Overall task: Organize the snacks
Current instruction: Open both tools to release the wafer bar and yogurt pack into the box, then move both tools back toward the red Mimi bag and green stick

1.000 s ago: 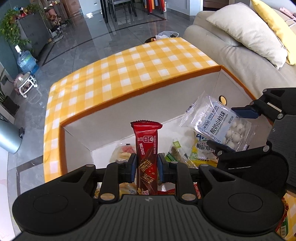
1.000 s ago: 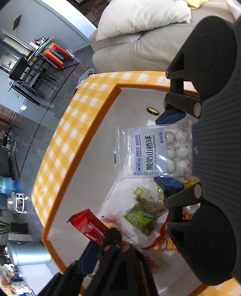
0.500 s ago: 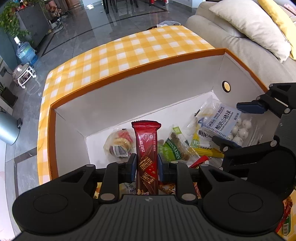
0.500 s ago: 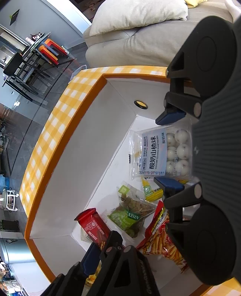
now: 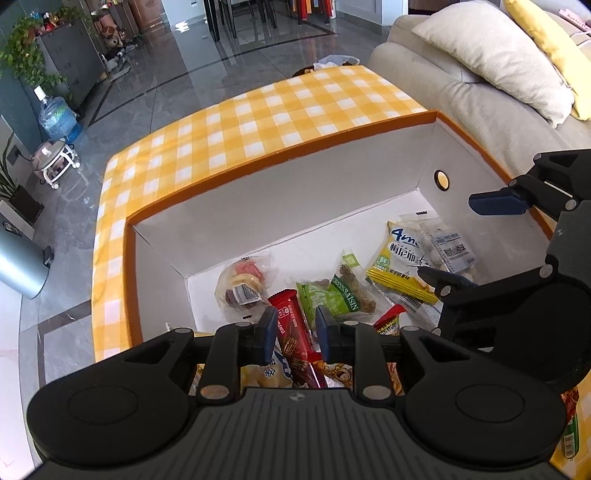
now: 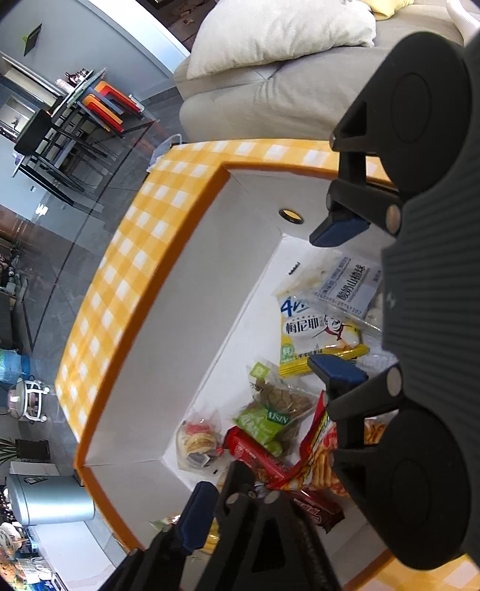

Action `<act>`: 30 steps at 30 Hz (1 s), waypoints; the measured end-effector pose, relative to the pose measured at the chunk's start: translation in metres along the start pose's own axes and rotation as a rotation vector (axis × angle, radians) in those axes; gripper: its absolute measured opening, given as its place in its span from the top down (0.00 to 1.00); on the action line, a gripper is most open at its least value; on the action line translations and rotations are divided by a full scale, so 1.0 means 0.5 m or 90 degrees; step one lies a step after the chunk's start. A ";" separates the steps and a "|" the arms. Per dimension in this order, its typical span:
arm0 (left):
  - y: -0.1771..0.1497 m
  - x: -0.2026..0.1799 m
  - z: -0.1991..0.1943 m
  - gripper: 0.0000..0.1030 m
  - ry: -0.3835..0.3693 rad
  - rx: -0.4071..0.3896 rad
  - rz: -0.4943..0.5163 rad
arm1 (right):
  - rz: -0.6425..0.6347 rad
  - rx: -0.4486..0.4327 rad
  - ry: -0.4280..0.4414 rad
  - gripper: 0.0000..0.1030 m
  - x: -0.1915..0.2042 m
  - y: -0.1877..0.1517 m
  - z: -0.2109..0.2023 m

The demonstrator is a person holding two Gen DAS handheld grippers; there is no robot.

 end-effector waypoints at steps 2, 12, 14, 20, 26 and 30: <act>-0.003 0.002 -0.012 0.72 0.004 -0.005 -0.002 | 0.000 -0.006 -0.001 0.40 0.000 0.000 -0.012; -0.022 0.024 -0.117 0.68 0.040 -0.078 -0.026 | 0.050 -0.040 0.009 0.33 -0.015 -0.010 -0.099; -0.030 0.023 -0.142 0.68 0.046 -0.093 -0.027 | 0.074 -0.047 0.018 0.33 -0.019 -0.018 -0.123; -0.068 0.015 -0.218 0.65 0.056 -0.132 -0.029 | 0.154 -0.076 0.051 0.31 -0.030 -0.051 -0.202; -0.117 0.005 -0.276 0.61 0.056 -0.164 -0.037 | 0.206 -0.105 0.066 0.28 -0.035 -0.102 -0.272; -0.158 -0.001 -0.292 0.60 0.060 -0.149 -0.040 | 0.214 -0.119 0.054 0.25 -0.031 -0.147 -0.304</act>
Point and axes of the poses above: each gripper's, at about its wrist camera, not at the fingertips, and z roughly the way its jaws point, x to its left, y to its top, the point moved 2 cm from there along z, roughly the way its jaws point, and after that the axes turned 6 degrees about z, right-handed, at the moved point
